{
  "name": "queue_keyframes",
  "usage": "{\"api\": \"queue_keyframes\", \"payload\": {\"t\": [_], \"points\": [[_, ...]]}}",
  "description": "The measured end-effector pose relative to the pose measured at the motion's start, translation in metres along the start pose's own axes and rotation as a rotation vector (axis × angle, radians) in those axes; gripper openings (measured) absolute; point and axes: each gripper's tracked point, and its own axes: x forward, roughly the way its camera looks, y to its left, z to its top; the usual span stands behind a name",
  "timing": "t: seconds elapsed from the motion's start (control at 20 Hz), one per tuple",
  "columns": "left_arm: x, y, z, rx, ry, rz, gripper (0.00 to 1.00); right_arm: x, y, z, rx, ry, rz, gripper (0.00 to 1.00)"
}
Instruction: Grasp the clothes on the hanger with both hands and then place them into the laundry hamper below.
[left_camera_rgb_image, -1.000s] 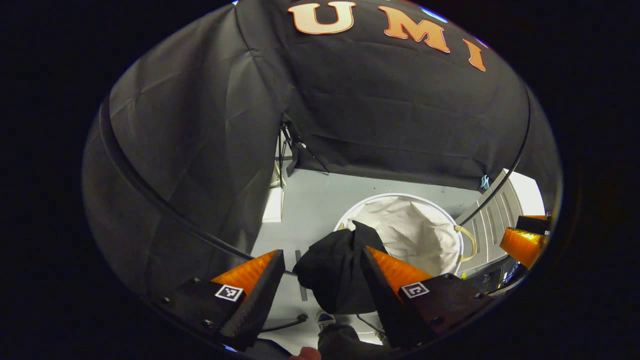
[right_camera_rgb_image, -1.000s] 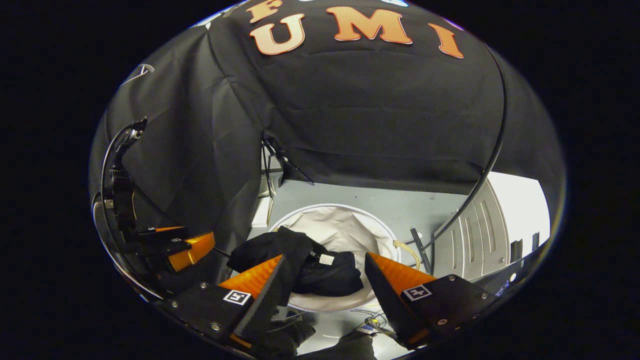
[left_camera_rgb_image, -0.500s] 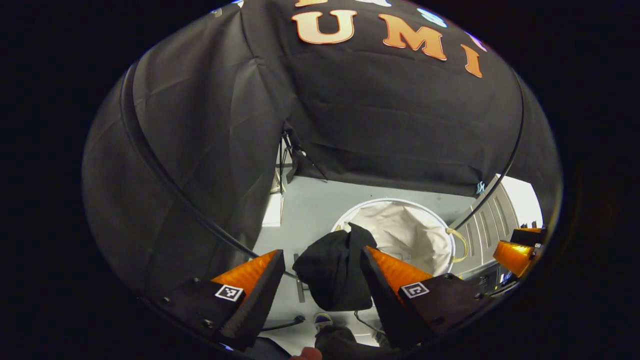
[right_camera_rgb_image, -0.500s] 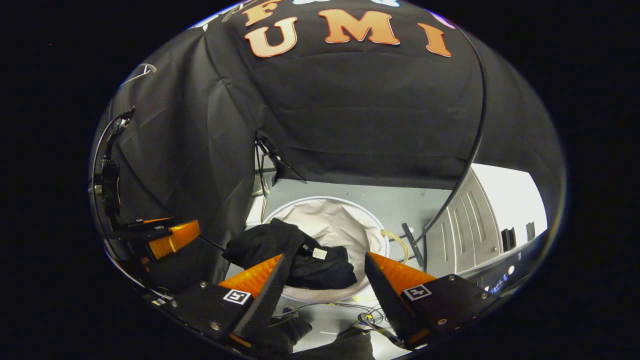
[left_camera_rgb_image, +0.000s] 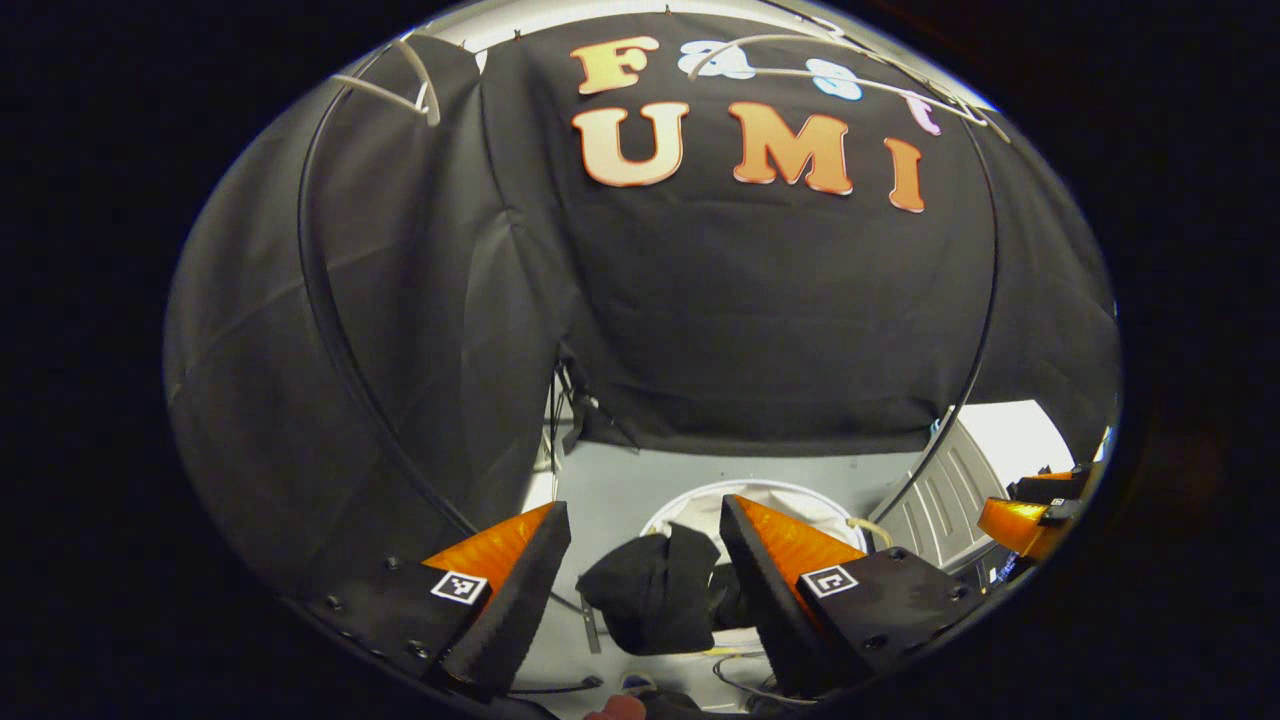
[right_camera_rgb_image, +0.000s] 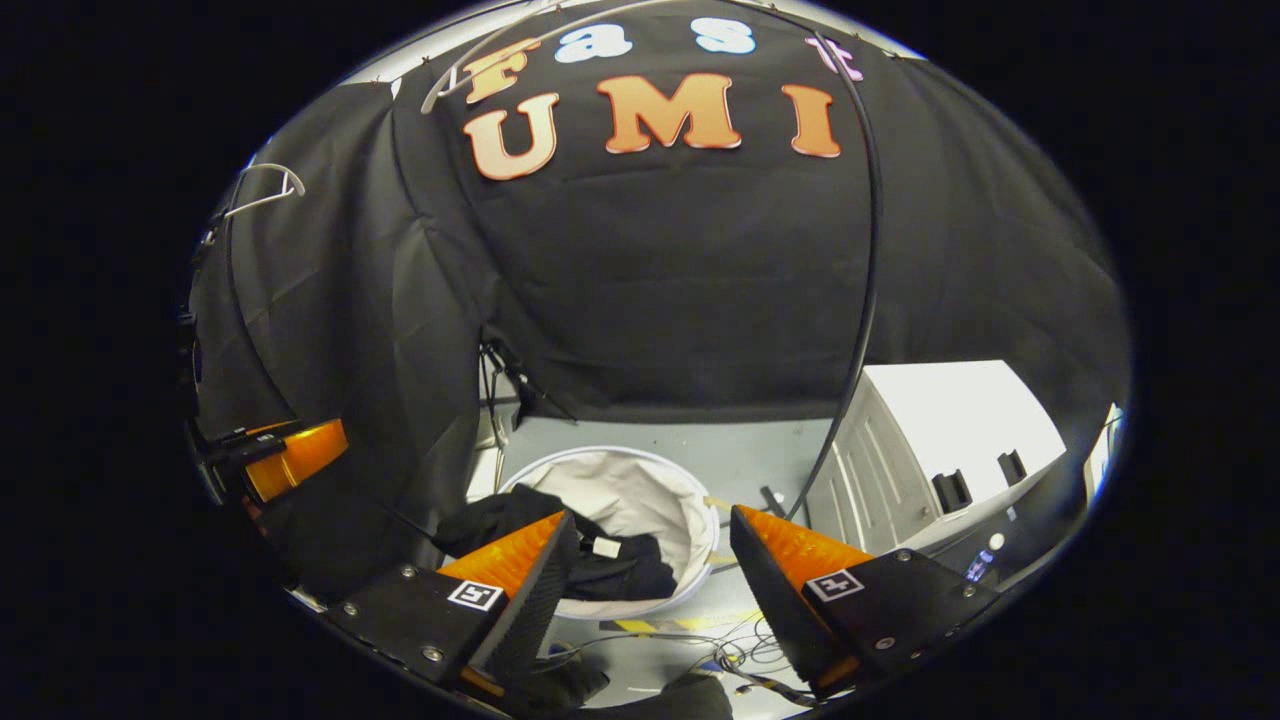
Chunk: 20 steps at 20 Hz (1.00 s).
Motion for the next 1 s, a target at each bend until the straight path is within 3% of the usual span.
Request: {"api": "queue_keyframes", "payload": {"t": [0.25, 0.5, 0.6, 0.65, 0.75, 0.8, 1.0], "points": [[-0.026, -0.008, 0.076, -0.055, -0.146, -0.031, 0.98, -0.029, -0.010, 0.067, -0.022, -0.159, -0.021, 0.94], [-0.038, -0.008, 0.124, -0.107, -0.270, -0.041, 0.97, -0.056, -0.017, 0.124, -0.036, -0.299, -0.039, 0.94], [-0.039, -0.007, 0.139, -0.121, -0.315, -0.040, 1.00, -0.067, -0.020, 0.144, -0.033, -0.356, -0.044, 0.94], [-0.043, -0.006, 0.144, -0.124, -0.330, -0.038, 0.94, -0.072, -0.023, 0.155, -0.036, -0.382, -0.049, 0.94], [-0.053, -0.006, 0.156, -0.134, -0.364, -0.038, 0.94, -0.083, -0.027, 0.171, -0.046, -0.431, -0.057, 0.94], [-0.058, -0.006, 0.163, -0.138, -0.383, -0.040, 0.94, -0.093, -0.028, 0.176, -0.047, -0.452, -0.062, 1.00], [-0.075, 0.000, 0.185, -0.133, -0.446, -0.024, 1.00, -0.117, -0.029, 0.195, -0.060, -0.516, -0.077, 1.00]]}}
